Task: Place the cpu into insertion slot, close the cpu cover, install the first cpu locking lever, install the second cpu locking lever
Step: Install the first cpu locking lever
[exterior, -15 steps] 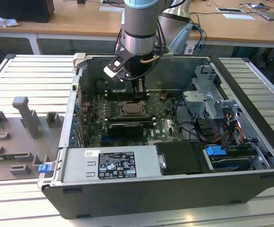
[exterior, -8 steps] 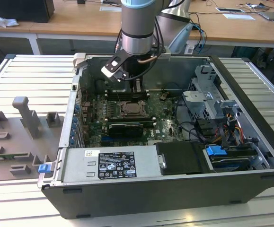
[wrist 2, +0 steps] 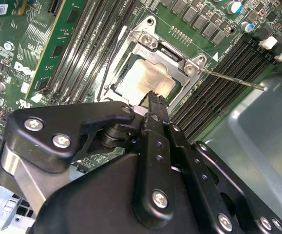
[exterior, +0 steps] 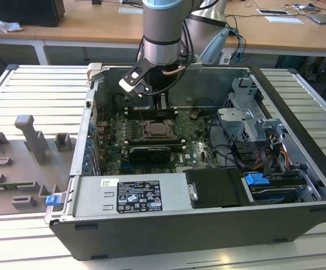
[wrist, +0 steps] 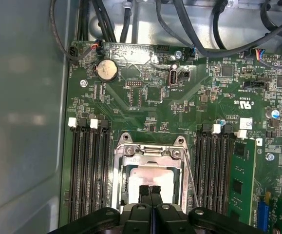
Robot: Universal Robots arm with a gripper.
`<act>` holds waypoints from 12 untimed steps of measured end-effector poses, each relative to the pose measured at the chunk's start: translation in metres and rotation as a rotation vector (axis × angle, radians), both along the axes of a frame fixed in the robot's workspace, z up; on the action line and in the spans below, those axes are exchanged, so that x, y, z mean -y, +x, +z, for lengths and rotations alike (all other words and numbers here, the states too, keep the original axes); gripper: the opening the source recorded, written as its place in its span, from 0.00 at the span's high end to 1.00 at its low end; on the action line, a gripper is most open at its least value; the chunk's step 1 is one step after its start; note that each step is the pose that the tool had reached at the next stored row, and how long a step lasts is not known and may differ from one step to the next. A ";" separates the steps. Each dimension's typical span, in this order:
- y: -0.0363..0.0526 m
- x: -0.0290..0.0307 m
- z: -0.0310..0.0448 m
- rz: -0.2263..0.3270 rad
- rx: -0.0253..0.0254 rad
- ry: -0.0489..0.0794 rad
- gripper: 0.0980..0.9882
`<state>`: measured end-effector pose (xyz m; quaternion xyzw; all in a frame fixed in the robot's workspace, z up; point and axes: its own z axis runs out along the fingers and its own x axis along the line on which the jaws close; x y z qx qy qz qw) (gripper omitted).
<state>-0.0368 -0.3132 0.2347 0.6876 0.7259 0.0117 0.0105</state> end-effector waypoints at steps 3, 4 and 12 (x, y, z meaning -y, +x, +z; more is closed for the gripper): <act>0.0000 0.0000 0.0013 0.000 0.0000 0.000 0.99; 0.0000 0.0000 0.0018 0.000 -0.0001 0.000 0.99; -0.0031 0.0000 0.0263 0.000 0.0000 0.000 0.99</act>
